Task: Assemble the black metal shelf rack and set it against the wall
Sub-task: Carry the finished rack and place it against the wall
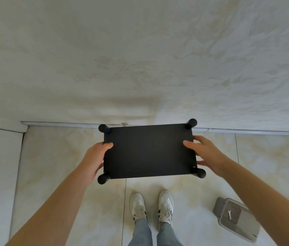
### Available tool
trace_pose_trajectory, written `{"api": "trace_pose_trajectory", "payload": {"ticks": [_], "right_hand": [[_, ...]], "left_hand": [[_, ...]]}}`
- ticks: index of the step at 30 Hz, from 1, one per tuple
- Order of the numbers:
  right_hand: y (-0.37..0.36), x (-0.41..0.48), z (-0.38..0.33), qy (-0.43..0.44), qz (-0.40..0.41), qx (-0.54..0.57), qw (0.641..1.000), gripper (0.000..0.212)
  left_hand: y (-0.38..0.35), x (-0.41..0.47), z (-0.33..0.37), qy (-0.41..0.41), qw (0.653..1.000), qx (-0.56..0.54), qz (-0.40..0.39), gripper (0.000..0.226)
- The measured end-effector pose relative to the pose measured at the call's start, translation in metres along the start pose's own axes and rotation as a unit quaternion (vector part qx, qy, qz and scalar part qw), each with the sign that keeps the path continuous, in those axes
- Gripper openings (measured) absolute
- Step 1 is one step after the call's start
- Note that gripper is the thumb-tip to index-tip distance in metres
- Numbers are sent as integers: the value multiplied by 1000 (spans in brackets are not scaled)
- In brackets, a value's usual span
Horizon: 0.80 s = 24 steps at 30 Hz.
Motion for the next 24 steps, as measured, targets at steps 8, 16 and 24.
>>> {"api": "trace_pose_trajectory", "payload": {"ticks": [8, 16, 24], "right_hand": [[-11, 22, -22, -46, 19, 66, 997, 41], [-2, 41, -23, -26, 80, 47, 995, 39], [4, 57, -54, -6, 82, 57, 995, 36]], "left_hand": [[-8, 27, 14, 16, 996, -79, 47, 28], [-15, 44, 30, -14, 993, -105, 55, 38], [-16, 64, 67, -35, 993, -97, 64, 35]]}}
Point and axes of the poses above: each hand's wrist, its own x-axis towards the middle knuckle, its own y-axis out of the back of the hand, z = x × y, the point moved 8 cm from there along x, towards the middle knuckle
